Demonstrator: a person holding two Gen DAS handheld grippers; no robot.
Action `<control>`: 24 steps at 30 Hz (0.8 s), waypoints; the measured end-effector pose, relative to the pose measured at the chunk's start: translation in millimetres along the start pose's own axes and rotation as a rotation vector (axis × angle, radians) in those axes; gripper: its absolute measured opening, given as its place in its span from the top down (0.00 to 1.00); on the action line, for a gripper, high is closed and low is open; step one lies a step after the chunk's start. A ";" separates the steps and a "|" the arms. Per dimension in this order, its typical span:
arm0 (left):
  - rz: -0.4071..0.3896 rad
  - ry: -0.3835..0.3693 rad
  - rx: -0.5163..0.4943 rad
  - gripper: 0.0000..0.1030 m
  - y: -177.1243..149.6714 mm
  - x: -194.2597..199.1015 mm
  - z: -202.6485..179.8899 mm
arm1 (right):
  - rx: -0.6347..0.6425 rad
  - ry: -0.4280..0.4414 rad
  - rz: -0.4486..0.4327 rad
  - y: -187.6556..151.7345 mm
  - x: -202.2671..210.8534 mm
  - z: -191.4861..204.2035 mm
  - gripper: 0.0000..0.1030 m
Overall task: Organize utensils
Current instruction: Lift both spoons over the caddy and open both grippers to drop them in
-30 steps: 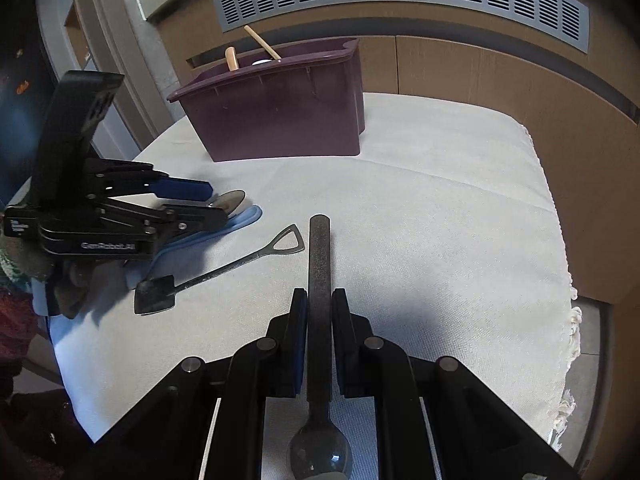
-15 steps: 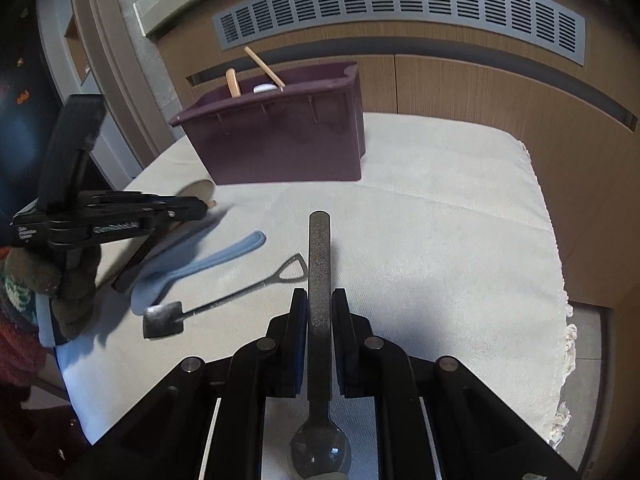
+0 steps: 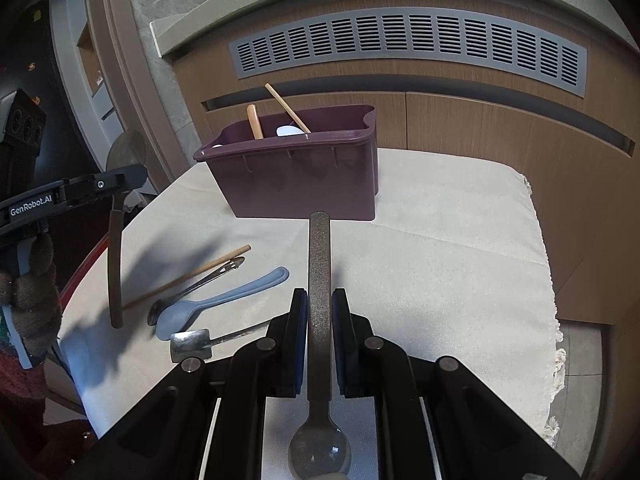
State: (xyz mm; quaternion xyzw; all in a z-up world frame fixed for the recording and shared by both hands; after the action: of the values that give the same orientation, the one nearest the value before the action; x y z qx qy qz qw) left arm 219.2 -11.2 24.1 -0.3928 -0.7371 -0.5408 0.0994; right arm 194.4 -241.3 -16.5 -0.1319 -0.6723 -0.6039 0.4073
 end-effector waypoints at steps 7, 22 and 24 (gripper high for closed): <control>-0.074 -0.041 0.038 0.92 20.5 19.9 -2.9 | -0.030 0.023 -0.087 16.8 18.2 -3.3 0.89; -0.561 0.054 0.128 0.92 130.5 13.0 -15.2 | 0.064 -0.117 -0.621 181.9 44.7 -0.7 0.89; -0.539 0.041 0.148 0.92 134.8 -4.1 -7.1 | 0.059 -0.113 -0.597 185.2 26.6 -6.5 0.89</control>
State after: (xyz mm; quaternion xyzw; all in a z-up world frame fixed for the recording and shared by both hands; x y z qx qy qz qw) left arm 312.5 -5.0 121.5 -0.1633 -0.8503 -0.5003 -0.0046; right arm 304.0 -211.9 132.4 0.0502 -0.7202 -0.6689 0.1773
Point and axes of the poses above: each gripper's, at about its wrist camera, not at the fingertips, and x roughly against the way its jaws point, z to its left, y to its top, the point moved 2 cm from there along -x, roughly the way its jaws point, and after that the axes turned 8 degrees about x, right-handed, at the moved point
